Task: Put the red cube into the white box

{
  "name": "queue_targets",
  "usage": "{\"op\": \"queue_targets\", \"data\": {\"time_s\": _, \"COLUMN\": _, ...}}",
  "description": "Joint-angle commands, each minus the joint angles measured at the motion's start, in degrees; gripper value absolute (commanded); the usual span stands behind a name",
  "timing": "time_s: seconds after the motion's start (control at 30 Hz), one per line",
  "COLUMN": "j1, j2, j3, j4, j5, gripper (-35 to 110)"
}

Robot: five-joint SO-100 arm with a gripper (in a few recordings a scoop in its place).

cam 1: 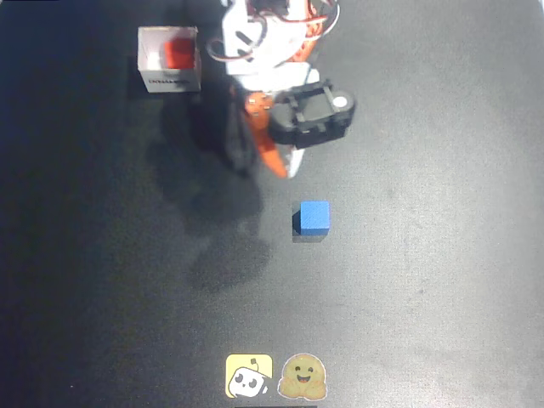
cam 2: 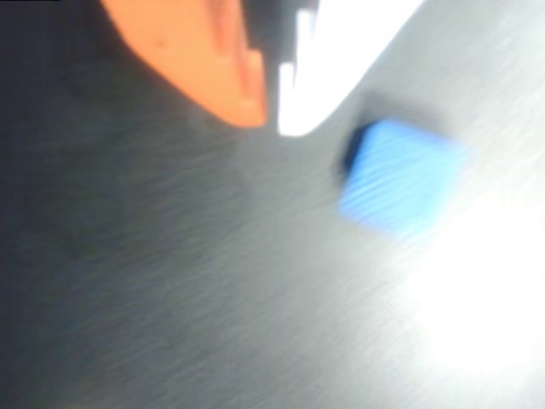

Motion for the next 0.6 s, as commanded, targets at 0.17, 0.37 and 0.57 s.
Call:
{"op": "queue_targets", "data": {"time_s": 0.17, "j1": -0.88, "j2": 16.44, "j3": 16.79, "j4": 4.13, "j5": 1.32, "gripper": 0}}
{"op": "queue_targets", "data": {"time_s": 0.37, "j1": -0.79, "j2": 18.54, "j3": 23.20, "j4": 5.62, "j5": 3.87, "gripper": 0}}
{"op": "queue_targets", "data": {"time_s": 0.57, "j1": 0.44, "j2": 25.31, "j3": 29.09, "j4": 9.40, "j5": 6.24, "gripper": 0}}
